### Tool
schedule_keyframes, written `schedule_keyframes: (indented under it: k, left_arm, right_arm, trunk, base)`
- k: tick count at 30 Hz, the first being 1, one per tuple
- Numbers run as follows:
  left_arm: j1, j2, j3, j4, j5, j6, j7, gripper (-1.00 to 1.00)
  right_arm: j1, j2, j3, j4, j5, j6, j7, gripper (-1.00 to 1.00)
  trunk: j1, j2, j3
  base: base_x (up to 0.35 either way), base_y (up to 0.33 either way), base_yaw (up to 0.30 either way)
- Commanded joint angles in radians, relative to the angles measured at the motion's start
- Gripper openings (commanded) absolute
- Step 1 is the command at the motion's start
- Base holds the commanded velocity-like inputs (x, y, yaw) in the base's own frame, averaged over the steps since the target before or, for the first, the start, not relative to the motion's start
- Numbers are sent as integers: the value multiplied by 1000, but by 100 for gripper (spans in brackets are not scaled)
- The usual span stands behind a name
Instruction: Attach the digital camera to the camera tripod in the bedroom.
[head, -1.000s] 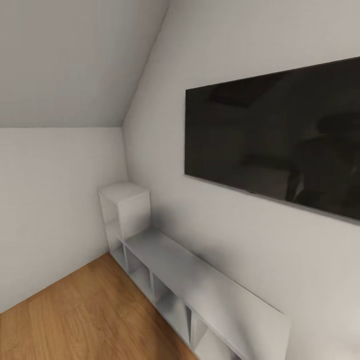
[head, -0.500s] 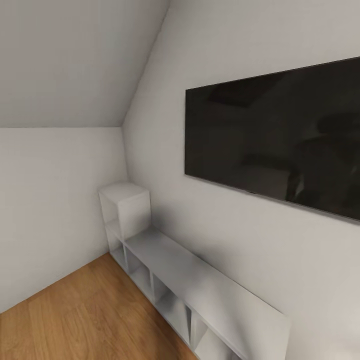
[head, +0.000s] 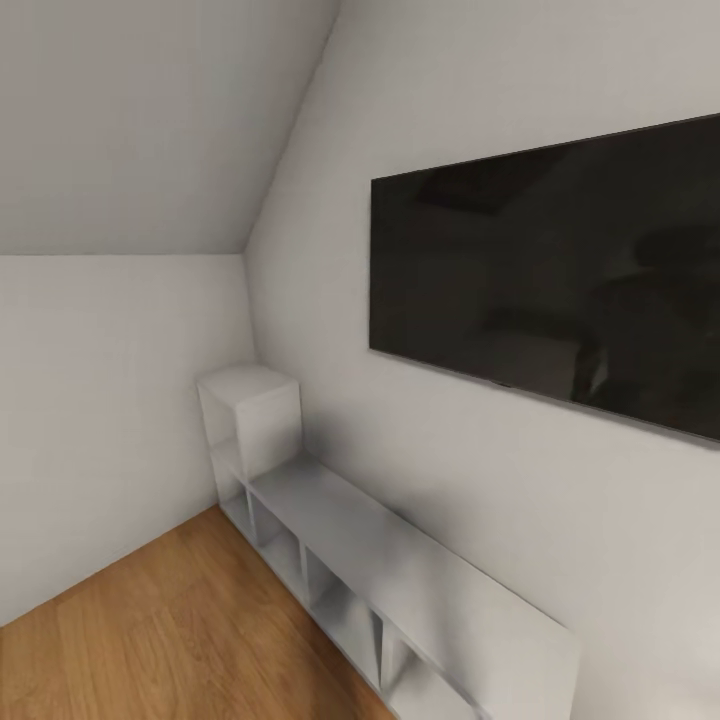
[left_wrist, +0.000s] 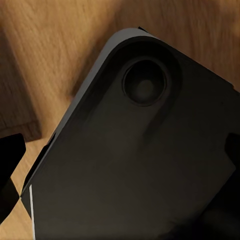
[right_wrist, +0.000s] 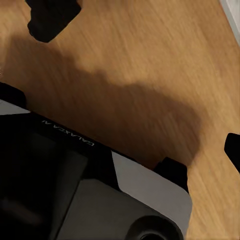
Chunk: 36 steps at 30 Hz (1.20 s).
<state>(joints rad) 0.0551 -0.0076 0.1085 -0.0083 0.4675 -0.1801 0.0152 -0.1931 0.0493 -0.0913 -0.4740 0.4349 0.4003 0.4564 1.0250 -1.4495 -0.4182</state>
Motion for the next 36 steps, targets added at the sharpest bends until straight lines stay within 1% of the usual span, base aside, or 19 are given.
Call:
schedule_keyframes:
  k: [1,5,9,11,12,13,14,16,20,21,23,24,28,29,30,31,34,35,36]
  left_arm:
    - [0,0,8,-1,-6,-2,2,100]
    - [0,0,8,-1,-6,-2,2,100]
    - [0,-1,8,-1,-7,-2,2,100]
    - [0,-1,8,-1,-7,-2,2,100]
    - [0,-1,8,-1,-7,-2,2,100]
    - [0,-1,8,-1,-6,-2,2,100]
    - [0,-1,8,-1,-7,-2,2,100]
    - [0,-1,8,-1,-6,-2,2,100]
    - [0,-2,9,-1,-6,-2,2,100]
    - [0,-2,9,-1,-7,-2,2,100]
    - [0,-2,9,-1,-7,-2,2,100]
    - [0,-3,9,-1,-7,-2,2,100]
    - [0,-3,9,-1,-7,-2,2,100]
    - [0,-3,9,-1,-7,-2,2,100]
    - [0,-2,8,-1,-7,-2,1,100]
    - [0,-2,8,-2,-7,-2,1,100]
    - [0,2,10,-7,-7,-3,0,100]
    - [0,8,11,-24,-7,-4,1,100]
    - [0,32,9,-152,-8,9,2,100]
  right_arm:
    - [0,2,-8,-5,10,5,10,100]
    - [0,8,-8,-34,10,7,15,100]
    - [0,25,-6,-74,10,7,21,100]
    - [0,37,-6,-97,10,8,24,100]
    - [0,62,-1,-146,10,15,27,100]
    - [0,69,3,-158,10,19,28,100]
    - [0,76,10,-170,10,25,29,100]
    - [0,97,43,-209,9,49,32,100]
    - [0,113,96,-276,5,89,34,100]
    - [0,119,118,-346,2,116,41,100]
    - [0,124,133,-429,1,148,56,100]
    - [0,125,143,-507,0,183,80,100]
    - [0,125,153,-656,-2,270,144,100]
    - [0,125,156,-728,-2,314,178,100]
    - [0,125,159,-861,-3,393,236,100]
    - [0,125,160,-920,-3,426,260,100]
    - [-2,125,161,-998,-3,467,290,100]
    - [-7,125,161,-1034,-3,487,307,100]
    - [-44,125,161,-1076,-3,522,331,100]
  trunk:
    - [0,-1,-1]
    - [0,-1,-1]
    - [0,-1,-1]
    - [0,-1,-1]
    - [0,-1,-1]
    - [0,-1,-1]
    - [0,-1,-1]
    - [0,-1,-1]
    - [0,-1,-1]
    - [0,-1,-1]
    - [0,-1,-1]
    - [0,-1,-1]
    - [0,-1,-1]
    - [0,-1,-1]
    - [0,-1,-1]
    - [0,-1,-1]
    - [0,-1,-1]
    - [0,-1,-1]
    - [0,-1,-1]
  base:
    - [0,0,0]
    - [0,0,0]
    - [0,0,0]
    - [0,0,0]
    - [0,0,0]
    - [0,0,0]
    - [0,0,0]
    - [0,0,0]
    - [0,0,0]
    - [0,0,0]
    - [0,0,0]
    - [0,0,0]
    - [0,0,0]
    - [0,0,0]
    - [0,0,0]
    - [0,0,0]
    - [0,0,0]
    - [0,0,0]
    - [0,0,0]
